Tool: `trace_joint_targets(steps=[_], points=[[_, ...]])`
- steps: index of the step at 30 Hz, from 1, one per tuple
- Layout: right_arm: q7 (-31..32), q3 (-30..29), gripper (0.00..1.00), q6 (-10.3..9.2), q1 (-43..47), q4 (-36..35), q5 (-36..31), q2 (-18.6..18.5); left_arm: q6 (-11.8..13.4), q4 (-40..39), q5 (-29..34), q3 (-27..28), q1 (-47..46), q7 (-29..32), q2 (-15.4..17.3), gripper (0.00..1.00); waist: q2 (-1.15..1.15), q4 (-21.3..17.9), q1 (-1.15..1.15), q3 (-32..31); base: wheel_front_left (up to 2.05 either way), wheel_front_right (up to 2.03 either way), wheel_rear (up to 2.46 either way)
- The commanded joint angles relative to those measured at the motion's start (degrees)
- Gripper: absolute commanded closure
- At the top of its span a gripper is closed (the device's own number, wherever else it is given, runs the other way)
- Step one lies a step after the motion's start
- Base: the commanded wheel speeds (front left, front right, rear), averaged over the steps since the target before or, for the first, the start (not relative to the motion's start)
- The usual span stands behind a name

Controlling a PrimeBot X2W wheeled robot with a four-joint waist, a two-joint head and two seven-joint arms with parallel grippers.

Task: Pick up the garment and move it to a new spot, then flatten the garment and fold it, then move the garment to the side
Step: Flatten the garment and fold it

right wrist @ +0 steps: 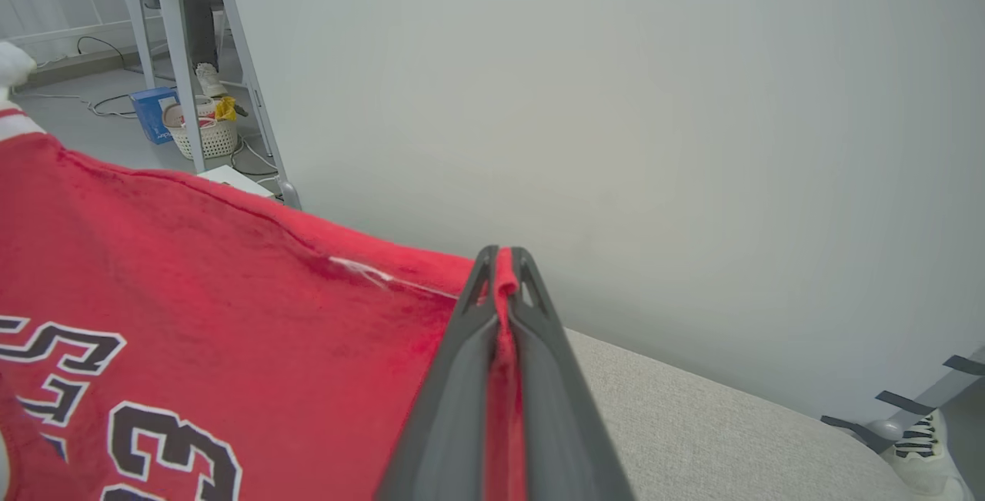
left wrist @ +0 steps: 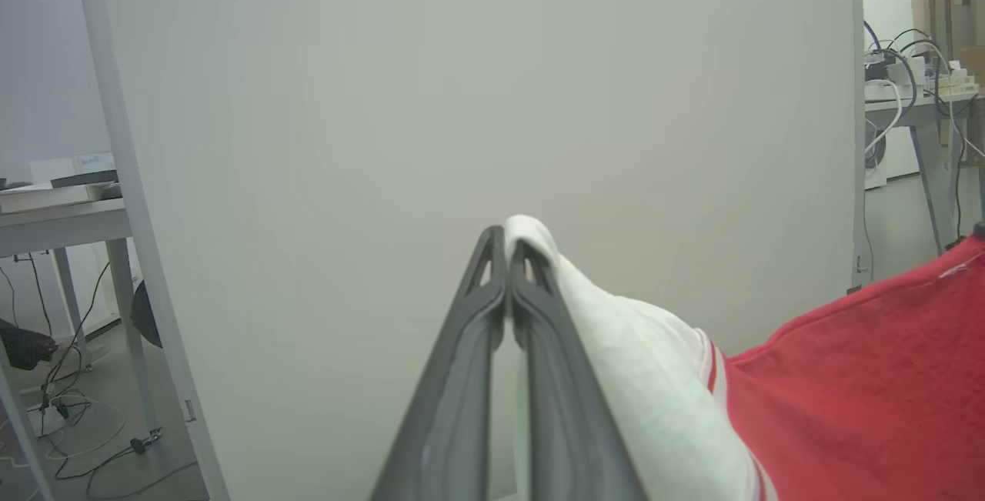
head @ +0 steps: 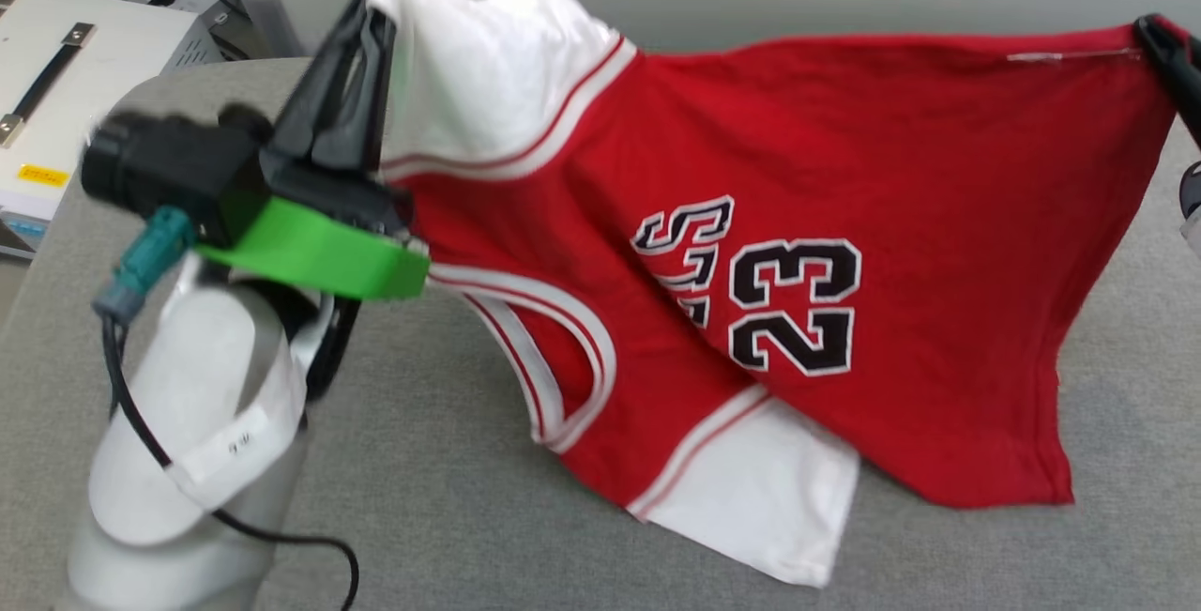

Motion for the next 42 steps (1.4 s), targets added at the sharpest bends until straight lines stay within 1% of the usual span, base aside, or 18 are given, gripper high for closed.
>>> trace_joint_targets(steps=[1,6,9,12,14,18,21,27,31,35,38,42], points=[[0.56,-0.74,1.00,-0.03,-0.59,-0.71,-0.83,0.62,-0.40,0.09,0.59,-0.07,-3.08,0.24,0.38,1.00,0.00,-0.75,0.00,0.88,0.00,0.00,0.00],[2.27,-3.53,1.00,-0.03,-4.14,-2.48,-2.82,1.98,-1.53,2.35,0.02,-0.86,-13.42,2.04,0.10,1.00,0.00,-1.72,0.00,4.36,0.00,0.00,0.00],[3.32,-4.60,1.00,-0.03,-8.94,-2.25,-3.98,2.84,-2.15,4.77,0.37,-1.69,-21.27,2.88,0.31,1.00,0.00,-2.35,0.00,7.46,0.00,0.00,0.00],[4.12,-5.78,1.00,-0.03,-14.93,-0.76,-5.45,3.45,-2.51,7.71,-0.02,-2.25,-29.56,3.78,-0.56,1.00,0.00,-2.52,0.00,10.88,0.00,0.00,0.00],[4.70,-6.11,1.00,-0.03,-19.81,0.81,-6.38,4.12,-2.72,10.32,-0.44,-2.45,-35.64,4.20,-1.07,1.00,0.00,-2.76,0.00,13.21,0.00,0.00,0.00],[4.89,-5.14,1.00,-0.03,-30.84,4.92,-9.17,5.45,-3.04,16.11,-0.20,-3.27,-47.74,4.37,-0.89,1.00,0.00,-3.55,0.00,17.42,0.00,0.00,0.00],[3.87,-3.56,1.00,-0.03,-38.70,9.01,-11.47,6.89,-3.18,21.30,-0.07,-3.77,-55.70,3.74,-0.30,1.00,0.00,-4.25,0.00,19.57,0.00,0.00,0.00],[0.42,1.38,1.00,-0.03,-54.08,18.32,-16.11,9.48,-3.28,30.41,-0.51,-4.40,-70.47,1.99,-0.58,1.00,0.00,-5.50,0.00,23.06,0.00,0.00,0.00],[-2.52,4.37,1.00,-0.03,-62.18,24.46,-17.76,10.86,-3.31,35.59,-0.61,-6.43,-76.85,0.68,-0.17,1.00,0.00,-6.02,0.00,24.78,0.00,0.00,0.00],[-5.71,7.34,1.00,-0.03,-67.13,30.26,-18.16,11.86,-3.32,40.45,-1.64,-9.01,-80.12,-0.74,0.45,1.00,0.00,-6.25,0.00,26.17,0.00,0.00,0.00],[-7.84,9.93,1.00,-0.03,-68.53,33.99,-17.32,12.51,-3.33,43.54,-2.96,-10.64,-80.30,-2.26,0.79,1.00,0.00,-6.12,0.00,27.03,0.00,0.00,0.00],[-10.60,13.82,1.00,-0.03,-67.41,37.18,-15.36,12.87,-3.33,46.25,-4.93,-13.09,-77.96,-3.98,1.32,1.00,0.00,-6.01,0.00,27.57,0.00,0.00,0.00]])
